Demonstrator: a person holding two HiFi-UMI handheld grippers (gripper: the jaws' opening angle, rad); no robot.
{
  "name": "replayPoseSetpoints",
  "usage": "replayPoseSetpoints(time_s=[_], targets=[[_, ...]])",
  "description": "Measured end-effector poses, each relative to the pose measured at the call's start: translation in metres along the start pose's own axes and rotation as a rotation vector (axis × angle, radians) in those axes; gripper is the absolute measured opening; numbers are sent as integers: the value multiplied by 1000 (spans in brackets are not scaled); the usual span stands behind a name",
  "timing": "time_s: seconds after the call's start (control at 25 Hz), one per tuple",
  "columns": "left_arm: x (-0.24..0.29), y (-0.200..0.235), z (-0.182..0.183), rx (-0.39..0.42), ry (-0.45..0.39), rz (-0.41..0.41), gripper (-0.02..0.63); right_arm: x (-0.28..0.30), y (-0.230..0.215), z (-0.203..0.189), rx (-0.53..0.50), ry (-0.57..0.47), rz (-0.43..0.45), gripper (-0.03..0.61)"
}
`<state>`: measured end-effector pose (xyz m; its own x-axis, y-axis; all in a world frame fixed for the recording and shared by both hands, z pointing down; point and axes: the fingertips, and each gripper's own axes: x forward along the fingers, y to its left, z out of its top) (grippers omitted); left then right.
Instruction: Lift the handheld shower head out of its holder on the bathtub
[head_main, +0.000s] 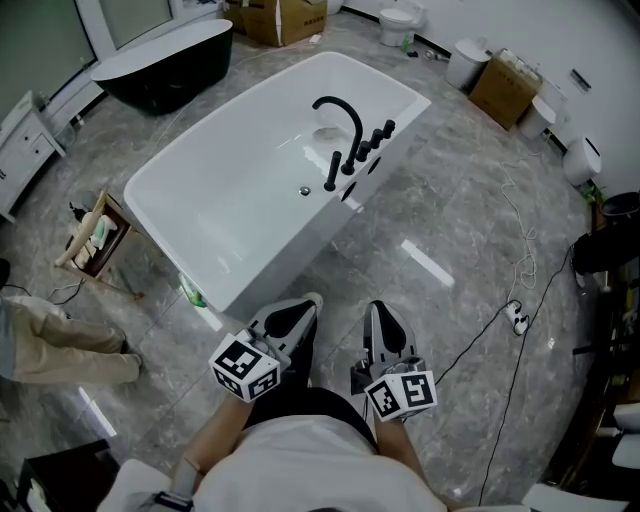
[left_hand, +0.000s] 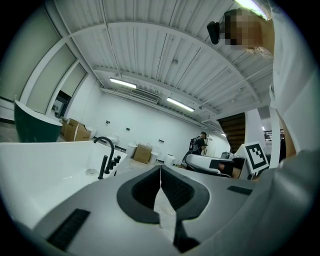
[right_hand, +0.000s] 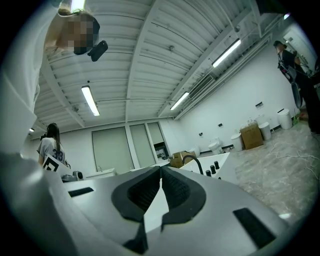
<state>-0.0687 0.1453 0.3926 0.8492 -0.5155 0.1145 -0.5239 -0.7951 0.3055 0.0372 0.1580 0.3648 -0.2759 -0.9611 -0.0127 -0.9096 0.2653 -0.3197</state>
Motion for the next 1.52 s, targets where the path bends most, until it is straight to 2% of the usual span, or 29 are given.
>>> replayPoseSetpoints(time_s=[0.28, 0.48, 0.68, 1.24, 1.52], targets=[[34, 19, 6, 6, 18, -32, 12, 27, -23, 5, -2, -8, -26, 21], [64, 40, 11, -2, 28, -39, 11, 53, -38, 18, -12, -38, -14, 21], [92, 64, 19, -2, 40, -47, 12, 89, -62, 19, -16, -24, -12, 21], [185, 142, 69, -5, 22, -61, 12, 199, -115, 47, -28, -35, 13, 21], [214, 172, 79, -18, 19, -69, 11, 240, -130, 46, -11, -13, 24, 21]])
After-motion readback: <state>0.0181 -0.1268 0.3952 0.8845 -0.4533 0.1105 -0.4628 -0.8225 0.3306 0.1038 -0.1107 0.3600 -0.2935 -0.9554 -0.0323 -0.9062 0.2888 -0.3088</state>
